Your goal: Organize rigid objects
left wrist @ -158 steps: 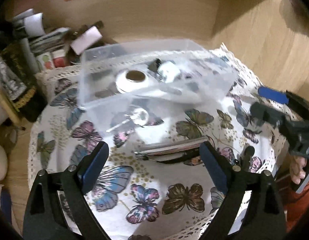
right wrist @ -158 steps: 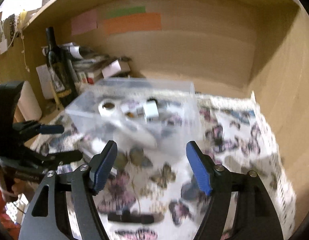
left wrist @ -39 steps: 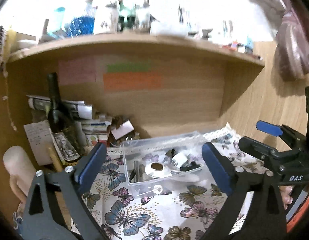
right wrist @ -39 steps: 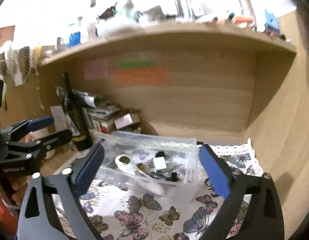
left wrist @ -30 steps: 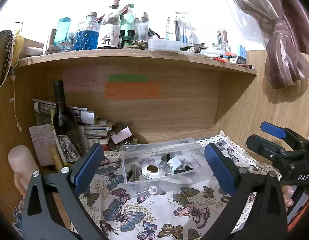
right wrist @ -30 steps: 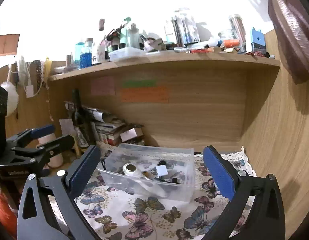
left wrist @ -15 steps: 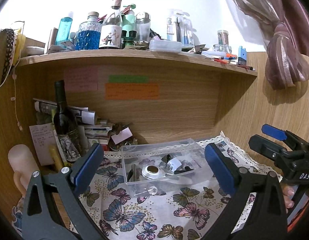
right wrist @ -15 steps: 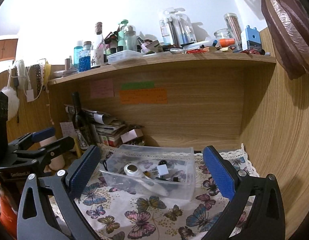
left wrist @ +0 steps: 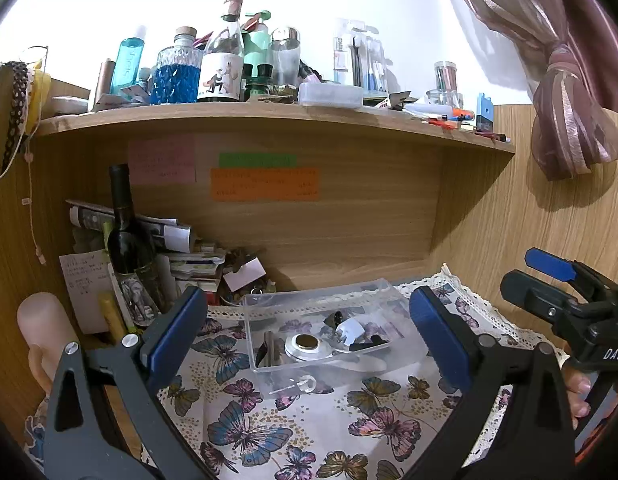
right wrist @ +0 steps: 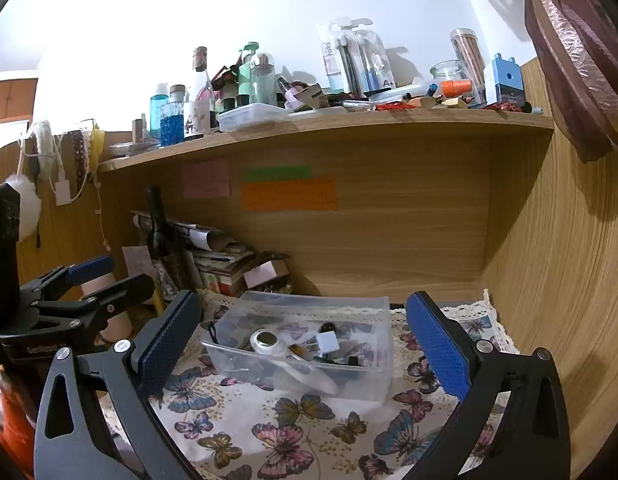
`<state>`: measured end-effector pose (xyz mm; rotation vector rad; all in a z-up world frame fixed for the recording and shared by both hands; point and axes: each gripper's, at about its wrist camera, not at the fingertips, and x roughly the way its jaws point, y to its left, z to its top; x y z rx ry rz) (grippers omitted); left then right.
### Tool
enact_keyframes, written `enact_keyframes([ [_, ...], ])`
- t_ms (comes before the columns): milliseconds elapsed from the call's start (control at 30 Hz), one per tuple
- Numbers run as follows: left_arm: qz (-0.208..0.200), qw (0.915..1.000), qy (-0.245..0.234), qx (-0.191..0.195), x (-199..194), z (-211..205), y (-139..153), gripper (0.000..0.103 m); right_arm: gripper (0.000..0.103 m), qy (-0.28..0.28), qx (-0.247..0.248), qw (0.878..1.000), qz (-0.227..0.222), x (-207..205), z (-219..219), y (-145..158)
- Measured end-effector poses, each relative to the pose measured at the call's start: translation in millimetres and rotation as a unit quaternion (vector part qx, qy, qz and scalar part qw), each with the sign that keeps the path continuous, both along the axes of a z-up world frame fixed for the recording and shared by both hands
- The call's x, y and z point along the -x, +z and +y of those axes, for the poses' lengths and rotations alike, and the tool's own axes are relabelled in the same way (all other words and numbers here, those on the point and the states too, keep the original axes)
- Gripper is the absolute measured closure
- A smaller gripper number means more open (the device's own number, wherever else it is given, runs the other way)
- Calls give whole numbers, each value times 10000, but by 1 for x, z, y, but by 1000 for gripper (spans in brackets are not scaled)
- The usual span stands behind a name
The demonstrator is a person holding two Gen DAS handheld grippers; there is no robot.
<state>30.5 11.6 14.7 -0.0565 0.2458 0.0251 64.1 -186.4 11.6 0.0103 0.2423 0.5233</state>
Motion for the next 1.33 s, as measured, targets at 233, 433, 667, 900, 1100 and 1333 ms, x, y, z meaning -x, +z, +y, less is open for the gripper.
enact_keyframes([
  [233, -46, 10000, -13, -6, 2, -1, 2, 1, 0, 14, -6, 10000, -37, 2, 1, 3],
  [433, -78, 9999, -62, -41, 3, -3, 2, 0, 0, 10, -1, 10000, -47, 3, 1, 4],
  [667, -105, 9999, -78, -10, 3, -3, 3, 0, 0, 8, 3, 10000, -47, 2, 2, 4],
  [900, -113, 9999, -92, -30, 2, -4, 3, 0, 0, 18, 21, 10000, -28, 1, 4, 2],
  [1100, -80, 9999, -96, 9, 1, -4, 2, 0, 0, 36, 39, 10000, 28, -3, 5, -1],
  [1333, 14, 9998, -122, 148, -4, 2, -2, 1, 0, 72, 69, 9999, 106, -9, 7, -5],
])
